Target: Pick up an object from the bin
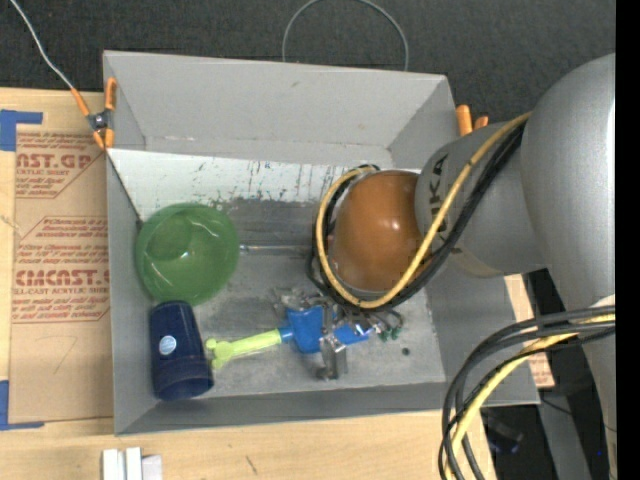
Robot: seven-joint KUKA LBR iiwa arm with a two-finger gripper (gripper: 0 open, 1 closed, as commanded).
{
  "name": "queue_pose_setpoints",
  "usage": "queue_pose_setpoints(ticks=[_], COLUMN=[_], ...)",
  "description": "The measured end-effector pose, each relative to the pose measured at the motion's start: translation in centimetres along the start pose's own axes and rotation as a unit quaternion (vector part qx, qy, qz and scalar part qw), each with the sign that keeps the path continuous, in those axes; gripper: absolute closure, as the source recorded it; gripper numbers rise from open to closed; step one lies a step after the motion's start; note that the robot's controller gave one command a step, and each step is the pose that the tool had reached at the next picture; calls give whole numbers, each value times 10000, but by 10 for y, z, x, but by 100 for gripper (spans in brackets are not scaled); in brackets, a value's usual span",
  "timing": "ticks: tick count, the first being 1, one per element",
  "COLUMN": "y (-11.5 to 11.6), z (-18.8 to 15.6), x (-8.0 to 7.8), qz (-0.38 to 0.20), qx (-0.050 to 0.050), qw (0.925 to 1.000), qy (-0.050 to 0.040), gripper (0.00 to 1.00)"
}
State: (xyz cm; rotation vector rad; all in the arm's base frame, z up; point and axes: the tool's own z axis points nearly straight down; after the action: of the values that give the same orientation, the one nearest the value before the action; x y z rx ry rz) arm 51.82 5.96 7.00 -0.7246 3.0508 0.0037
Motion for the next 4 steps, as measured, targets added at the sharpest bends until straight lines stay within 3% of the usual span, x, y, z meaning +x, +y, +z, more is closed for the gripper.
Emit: queue_pose_setpoints(ticks=[1,2,3,4], y=[-1,-5,-12,-11], z=[0,0,-79,-60], x=[-4,-9,-16,-14], qz=[-769,-922,-877,-722], qx=[-8,-10,10,-19], qw=[9970,9957,9961,9974], qy=[0,-7,-46,-14], gripper=[100,100,100,100])
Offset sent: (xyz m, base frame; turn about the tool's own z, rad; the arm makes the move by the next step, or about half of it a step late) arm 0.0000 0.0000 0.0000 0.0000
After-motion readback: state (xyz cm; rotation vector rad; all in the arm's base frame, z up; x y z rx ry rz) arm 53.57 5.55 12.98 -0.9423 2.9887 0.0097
